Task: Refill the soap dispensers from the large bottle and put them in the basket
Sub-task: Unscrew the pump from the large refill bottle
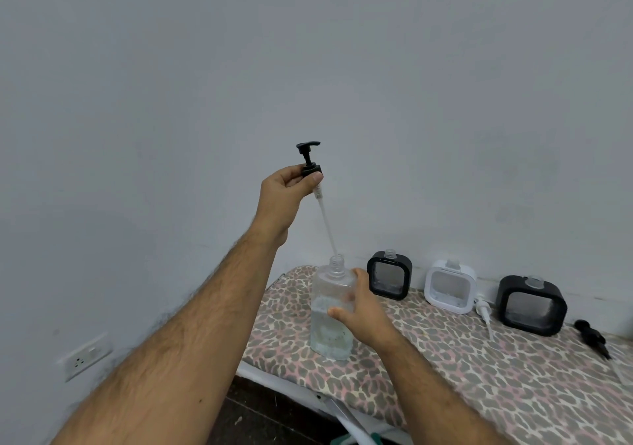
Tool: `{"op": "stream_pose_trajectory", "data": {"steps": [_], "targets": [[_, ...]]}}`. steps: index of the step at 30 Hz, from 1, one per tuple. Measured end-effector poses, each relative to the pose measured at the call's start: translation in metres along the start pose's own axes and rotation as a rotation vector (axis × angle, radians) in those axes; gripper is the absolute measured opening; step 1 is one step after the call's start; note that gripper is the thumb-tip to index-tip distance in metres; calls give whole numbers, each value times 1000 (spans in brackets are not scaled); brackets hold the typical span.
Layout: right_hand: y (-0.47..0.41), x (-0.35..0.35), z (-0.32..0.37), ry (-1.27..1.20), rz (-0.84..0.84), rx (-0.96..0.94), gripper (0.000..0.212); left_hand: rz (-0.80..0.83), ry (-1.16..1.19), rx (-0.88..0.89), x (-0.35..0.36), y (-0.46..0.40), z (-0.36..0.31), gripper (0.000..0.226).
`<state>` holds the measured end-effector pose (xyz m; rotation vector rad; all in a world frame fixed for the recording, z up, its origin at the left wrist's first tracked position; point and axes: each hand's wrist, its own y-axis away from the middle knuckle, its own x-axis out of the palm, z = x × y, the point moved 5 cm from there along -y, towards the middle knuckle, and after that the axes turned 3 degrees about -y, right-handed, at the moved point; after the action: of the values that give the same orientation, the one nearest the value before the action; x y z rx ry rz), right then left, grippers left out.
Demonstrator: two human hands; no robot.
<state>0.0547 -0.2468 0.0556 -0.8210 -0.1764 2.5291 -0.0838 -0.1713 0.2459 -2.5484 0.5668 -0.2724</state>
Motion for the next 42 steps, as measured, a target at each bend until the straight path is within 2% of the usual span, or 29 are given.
{"op": "stream_pose_trajectory", "data": {"steps": [12, 16, 27, 32, 34, 38, 42], "targets": [[2, -1, -1, -10, -4, 17, 94, -105, -40, -24, -33, -6, -4, 31], [3, -1, 0, -10, -3, 17, 95, -129, -9, -48, -43, -4, 0, 23], [3, -2, -2, -16, -6, 23, 94, -329, 56, -125, -98, -7, 32, 12], [2, 0, -1, 3, -2, 2, 92, -377, -76, -159, -116, -8, 71, 28], [1, 1, -2, 6, -2, -4, 92, -386, -151, -192, -123, -11, 93, 27], [0, 2, -3, 7, -1, -25, 92, -323, -304, -286, -122, -15, 137, 15], [0, 3, -4, 14, -1, -60, 91, -251, -433, -380, -109, -8, 175, 23]]}}
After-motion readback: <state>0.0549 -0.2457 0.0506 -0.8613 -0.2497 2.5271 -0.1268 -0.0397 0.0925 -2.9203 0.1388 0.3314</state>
